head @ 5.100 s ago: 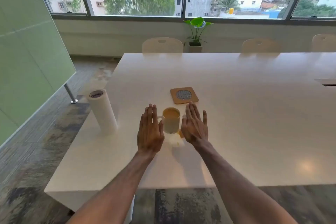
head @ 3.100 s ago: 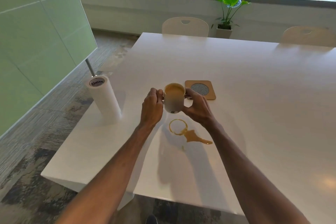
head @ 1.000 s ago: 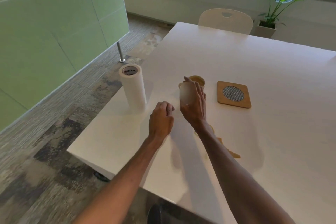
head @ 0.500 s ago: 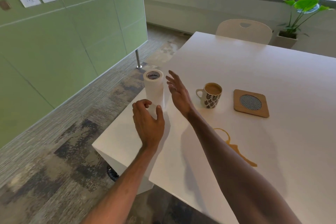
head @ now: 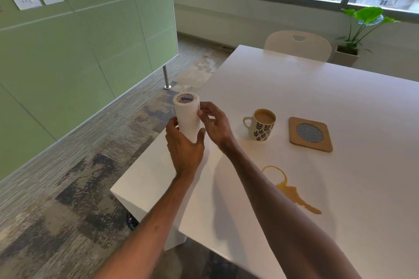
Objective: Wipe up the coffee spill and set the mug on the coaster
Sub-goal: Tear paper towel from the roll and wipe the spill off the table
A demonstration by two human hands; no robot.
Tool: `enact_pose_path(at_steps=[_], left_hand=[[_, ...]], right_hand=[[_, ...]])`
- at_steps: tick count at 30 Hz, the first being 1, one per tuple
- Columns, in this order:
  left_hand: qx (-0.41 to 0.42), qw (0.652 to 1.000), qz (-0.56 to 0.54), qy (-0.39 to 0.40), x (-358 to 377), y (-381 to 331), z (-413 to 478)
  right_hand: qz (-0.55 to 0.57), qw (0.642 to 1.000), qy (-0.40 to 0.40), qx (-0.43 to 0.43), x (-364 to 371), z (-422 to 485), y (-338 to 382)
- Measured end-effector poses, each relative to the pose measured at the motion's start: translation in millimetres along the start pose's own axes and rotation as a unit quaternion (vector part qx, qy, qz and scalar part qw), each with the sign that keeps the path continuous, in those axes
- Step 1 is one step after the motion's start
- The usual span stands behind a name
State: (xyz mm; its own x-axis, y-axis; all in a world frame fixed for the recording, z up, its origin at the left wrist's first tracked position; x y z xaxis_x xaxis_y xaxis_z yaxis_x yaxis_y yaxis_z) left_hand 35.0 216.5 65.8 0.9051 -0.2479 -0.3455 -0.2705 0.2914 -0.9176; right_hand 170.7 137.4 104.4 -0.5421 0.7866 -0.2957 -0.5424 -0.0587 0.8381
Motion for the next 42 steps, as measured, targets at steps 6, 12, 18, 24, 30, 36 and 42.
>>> enact_pose_path(at_steps=[6, 12, 18, 24, 30, 36, 42], left_hand=[[-0.014, 0.999, -0.016, 0.035, 6.0, 3.0, 13.4], [0.002, 0.99, -0.108, 0.093, -0.7, 17.6, 9.3], [0.045, 0.981, -0.17, 0.087, -12.3, 13.5, 1.6], [0.017, 0.981, -0.175, 0.084, -3.3, -6.1, 8.3], [0.031, 0.976, -0.179, 0.122, 2.1, -5.0, 21.6], [0.023, 0.955, -0.221, 0.197, 6.7, -6.0, 23.7], [0.006, 0.931, -0.262, 0.253, 10.4, -5.8, 27.7]], right_hand=[[-0.041, 0.997, -0.058, -0.023, -17.3, -6.4, 0.4], [-0.026, 0.993, -0.111, 0.017, -61.5, -25.6, -10.0], [0.005, 0.989, -0.146, 0.025, -104.1, -57.4, -10.4], [0.075, 0.988, -0.138, 0.012, -119.6, -85.6, -6.3], [-0.003, 0.993, -0.12, 0.019, -134.7, -94.4, -12.5], [-0.098, 0.988, -0.108, -0.052, -138.6, -62.1, 22.3], [-0.249, 0.956, 0.007, -0.154, -93.8, -6.2, 65.5]])
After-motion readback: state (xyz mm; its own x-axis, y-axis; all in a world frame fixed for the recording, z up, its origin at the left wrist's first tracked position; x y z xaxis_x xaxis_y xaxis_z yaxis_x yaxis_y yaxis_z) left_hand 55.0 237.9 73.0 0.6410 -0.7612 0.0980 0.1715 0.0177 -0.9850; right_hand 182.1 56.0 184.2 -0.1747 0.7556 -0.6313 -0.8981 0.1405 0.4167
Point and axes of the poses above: each hand's wrist, its own z-axis towards the middle knuckle, its own x-axis out of the palm, y = z × x, the point moved 10 cm from there along z, towards the middle knuckle, and after that the axes turned 12 degrees about -x, right-handed, at the moved point
